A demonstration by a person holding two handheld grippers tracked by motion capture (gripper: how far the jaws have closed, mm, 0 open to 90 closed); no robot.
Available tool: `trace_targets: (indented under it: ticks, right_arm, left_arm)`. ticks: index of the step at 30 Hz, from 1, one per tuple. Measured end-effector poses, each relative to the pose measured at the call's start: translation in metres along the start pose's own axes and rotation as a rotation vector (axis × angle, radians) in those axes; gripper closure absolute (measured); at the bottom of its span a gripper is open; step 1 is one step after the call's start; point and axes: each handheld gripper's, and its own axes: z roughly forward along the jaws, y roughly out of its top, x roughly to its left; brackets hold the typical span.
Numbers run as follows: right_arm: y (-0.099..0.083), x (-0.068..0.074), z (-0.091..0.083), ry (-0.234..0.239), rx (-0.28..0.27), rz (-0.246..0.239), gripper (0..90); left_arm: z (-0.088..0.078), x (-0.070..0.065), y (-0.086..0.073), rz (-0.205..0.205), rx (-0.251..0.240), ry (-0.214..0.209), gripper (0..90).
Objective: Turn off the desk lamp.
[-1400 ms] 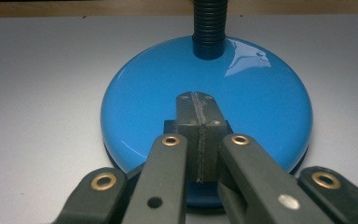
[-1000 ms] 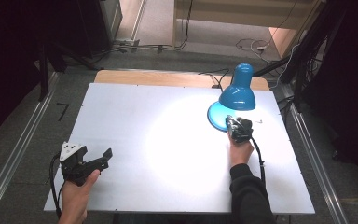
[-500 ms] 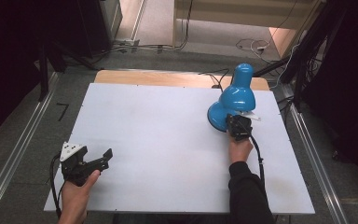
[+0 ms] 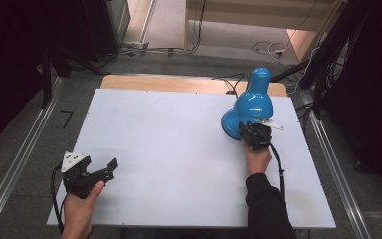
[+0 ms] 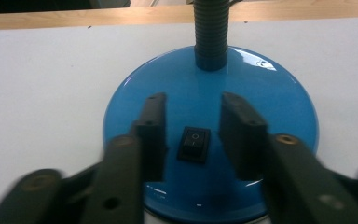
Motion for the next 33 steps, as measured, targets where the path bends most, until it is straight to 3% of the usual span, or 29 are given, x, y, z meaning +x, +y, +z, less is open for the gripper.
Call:
trace_targets:
  ticks: [9, 12, 22, 33]
  right_arm:
    - [-0.002, -0.001, -0.011, 0.04, 0.014, 0.006, 28.3]
    - [-0.003, 0.003, -0.017, 0.049, 0.01, -0.034, 25.9]
    - [-0.001, 0.0, -0.027, 0.08, 0.014, -0.022, 20.9]
    - [-0.003, -0.009, -0.034, 0.052, 0.029, -0.021, 18.8]
  left_arm:
    - [-0.001, 0.002, 0.0, -0.009, -0.006, 0.017, 5.8]
    - [-0.001, 0.002, 0.0, -0.008, -0.005, 0.017, 5.8]
    - [-0.002, 0.001, 0.0, -0.003, -0.014, 0.022, 5.8]
    - [-0.002, 0.004, -0.001, -0.009, -0.012, 0.019, 5.8]
